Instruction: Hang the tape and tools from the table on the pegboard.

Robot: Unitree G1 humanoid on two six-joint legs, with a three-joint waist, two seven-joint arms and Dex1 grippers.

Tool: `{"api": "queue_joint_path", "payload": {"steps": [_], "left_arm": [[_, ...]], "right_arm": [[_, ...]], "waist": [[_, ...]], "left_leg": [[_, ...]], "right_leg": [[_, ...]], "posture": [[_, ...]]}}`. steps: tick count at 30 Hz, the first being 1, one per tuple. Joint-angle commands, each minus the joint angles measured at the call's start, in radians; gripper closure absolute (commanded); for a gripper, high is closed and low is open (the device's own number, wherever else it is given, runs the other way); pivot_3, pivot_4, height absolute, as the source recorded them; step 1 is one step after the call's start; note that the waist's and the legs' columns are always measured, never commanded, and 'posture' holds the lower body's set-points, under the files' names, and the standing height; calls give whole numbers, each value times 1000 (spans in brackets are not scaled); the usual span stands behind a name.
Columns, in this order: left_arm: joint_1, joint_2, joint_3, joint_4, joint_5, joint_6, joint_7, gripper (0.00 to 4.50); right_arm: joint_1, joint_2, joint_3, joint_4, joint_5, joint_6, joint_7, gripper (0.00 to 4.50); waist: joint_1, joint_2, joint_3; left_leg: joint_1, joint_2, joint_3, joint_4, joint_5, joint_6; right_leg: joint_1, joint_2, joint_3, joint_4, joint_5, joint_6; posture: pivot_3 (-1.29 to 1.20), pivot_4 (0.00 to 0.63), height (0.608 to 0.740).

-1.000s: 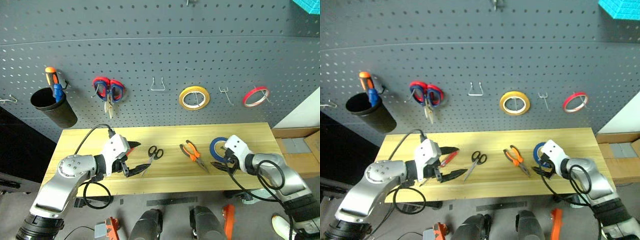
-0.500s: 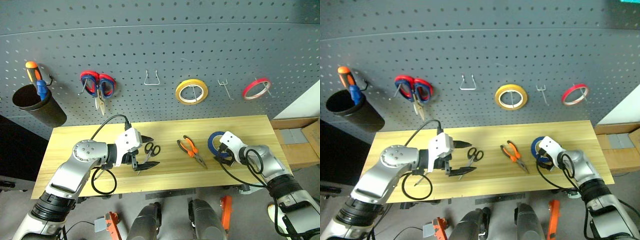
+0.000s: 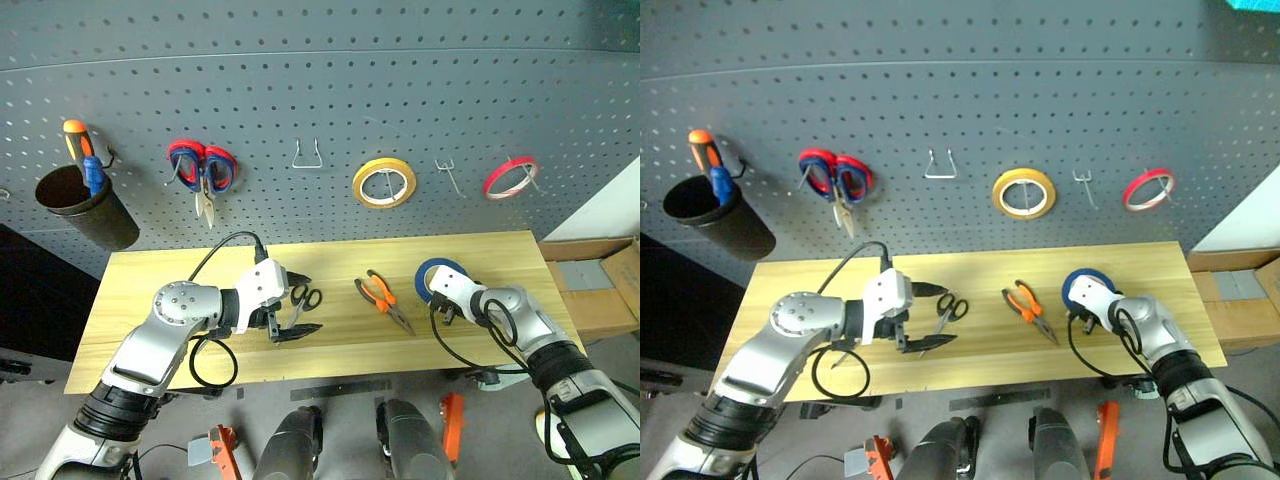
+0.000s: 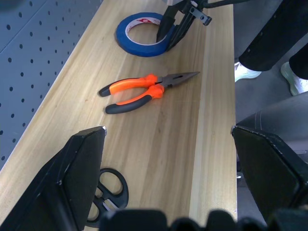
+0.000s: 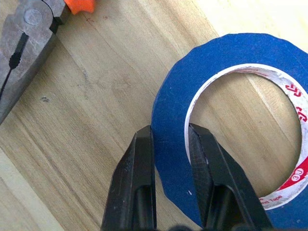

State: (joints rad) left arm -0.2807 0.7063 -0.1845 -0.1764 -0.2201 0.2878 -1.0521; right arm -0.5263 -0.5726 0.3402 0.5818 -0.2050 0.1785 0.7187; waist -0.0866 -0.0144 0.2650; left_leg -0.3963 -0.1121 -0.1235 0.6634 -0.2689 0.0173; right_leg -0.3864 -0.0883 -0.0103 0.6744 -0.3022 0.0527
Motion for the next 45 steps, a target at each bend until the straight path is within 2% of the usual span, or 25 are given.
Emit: {"api": "queue_joint_path", "payload": {"steps": [1,2,7,10,14,19,21,26,36,40,44,45], "left_arm": [[-22,-13,-5,9,7,-34,-7,0],[-27,-16,-6,15,9,-38,-8,0],[-44,-31,1,29,2,-46,-9,0],[-56,-47,16,33,-20,-32,-1,0],[-71,-57,23,40,-31,-31,-2,0],[-100,-75,37,42,-52,-26,2,0],[-123,-94,57,44,-70,-25,17,0],[-178,-146,125,22,-129,2,74,0],[-182,-153,146,-50,-152,48,128,0],[-167,-141,147,-57,-144,45,132,0],[-147,-120,156,-49,-134,30,129,0],[-143,-116,158,-43,-130,25,130,0]], "right_arm": [[65,-27,-37,-32,-9,5,-30,3891],[78,-35,-52,-61,-3,7,-34,3891],[273,-84,-228,-496,32,100,-115,3900],[462,-51,-307,-867,19,176,-180,3901],[582,-16,-287,-1136,-72,175,-254,3901],[575,-5,-239,-1264,-189,88,-309,3901],[521,16,-242,-1259,-196,77,-326,3901],[373,32,-259,-1101,-169,41,-331,3901],[188,94,-228,-743,-157,-120,-418,3901],[150,129,-205,-636,-162,-145,-438,3901],[179,157,-209,-609,-126,-146,-429,3901],[189,162,-213,-615,-117,-141,-425,3561]], "waist": [[2,0,0],[4,0,0],[3,1,0],[-7,1,0],[-16,1,0],[-20,1,0],[-24,1,0],[-28,0,0],[-29,1,0],[-29,1,0],[-29,1,0],[-29,1,0]], "left_leg": [[0,0,0,0,0,0],[0,0,0,1,0,-1],[-4,0,0,0,1,-1],[-4,1,2,-1,0,-1],[-4,3,2,-1,0,-2],[-3,2,3,1,0,-2],[-3,2,2,1,0,-2],[-3,2,3,2,0,-2],[-3,2,7,0,0,-2],[-3,3,8,0,0,-2],[-3,3,9,0,0,-2],[-3,3,9,0,0,-2]], "right_leg": [[0,0,0,2,0,0],[-1,0,0,3,0,0],[-5,0,0,4,0,0],[-7,0,2,5,0,0],[-8,2,2,6,0,0],[-7,1,2,6,1,1],[-7,2,2,6,1,1],[-6,2,1,6,1,0],[-9,1,3,6,1,0],[-10,1,3,7,1,0],[-11,1,4,7,1,0],[-11,1,4,7,1,0]], "posture": [[-197,256,740],[-199,256,740],[-215,256,740],[-236,259,740],[-258,261,740],[-278,261,740],[-284,260,740],[-279,254,740],[-238,239,740],[-230,237,740],[-224,237,740],[-224,236,740]]}}
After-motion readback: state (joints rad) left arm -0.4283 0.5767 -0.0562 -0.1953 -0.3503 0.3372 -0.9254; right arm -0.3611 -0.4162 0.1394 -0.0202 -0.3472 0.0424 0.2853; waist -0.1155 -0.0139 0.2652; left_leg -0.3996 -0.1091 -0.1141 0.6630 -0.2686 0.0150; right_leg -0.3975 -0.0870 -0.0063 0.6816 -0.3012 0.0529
